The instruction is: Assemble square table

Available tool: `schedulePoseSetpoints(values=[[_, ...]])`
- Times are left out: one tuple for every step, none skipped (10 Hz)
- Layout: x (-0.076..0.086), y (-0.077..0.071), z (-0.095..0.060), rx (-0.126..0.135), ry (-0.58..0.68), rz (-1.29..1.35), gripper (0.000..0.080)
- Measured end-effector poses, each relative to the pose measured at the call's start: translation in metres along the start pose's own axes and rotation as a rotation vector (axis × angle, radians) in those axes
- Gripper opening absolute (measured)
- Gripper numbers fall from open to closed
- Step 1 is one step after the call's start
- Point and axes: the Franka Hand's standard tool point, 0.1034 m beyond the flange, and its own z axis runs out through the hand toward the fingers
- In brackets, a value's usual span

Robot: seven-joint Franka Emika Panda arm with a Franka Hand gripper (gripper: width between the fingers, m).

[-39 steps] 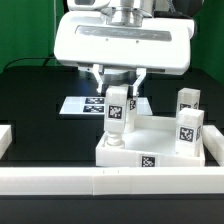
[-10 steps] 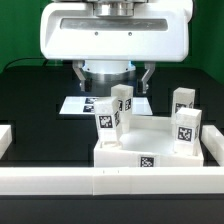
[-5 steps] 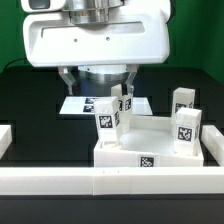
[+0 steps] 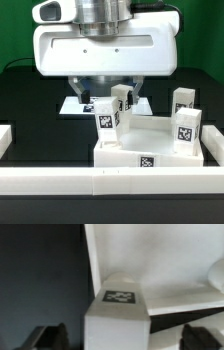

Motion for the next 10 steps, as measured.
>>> schedulePoseSetpoints(values=[[-0.0006, -0.0023, 0.0002, 0.0, 0.0, -0.001, 0.0388], [-0.0003, -0.0013, 0.0001, 0.0, 0.0, 0.001, 0.0281], [-0.0003, -0.0011, 0.0001, 0.0, 0.0, 0.002, 0.0281], [-0.0003, -0.0011, 0.0001, 0.0, 0.0, 0.01, 0.0282], [-0.0003, -0.0012, 0.0001, 0.0, 0.0, 0.031, 0.0282], [-0.0003, -0.0011, 0.0001, 0.0, 0.0, 0.03, 0.0282], [-0.0005, -0.0014, 0.0003, 0.002, 0.0, 0.051, 0.0282], [-0.0008, -0.0024, 0.0005, 0.01, 0.013, 0.214, 0.0282], [-0.0013, -0.0037, 0.001, 0.016, 0.021, 0.391, 0.0282], [-0.0008, -0.0039, 0.0012, 0.017, 0.022, 0.482, 0.0284]])
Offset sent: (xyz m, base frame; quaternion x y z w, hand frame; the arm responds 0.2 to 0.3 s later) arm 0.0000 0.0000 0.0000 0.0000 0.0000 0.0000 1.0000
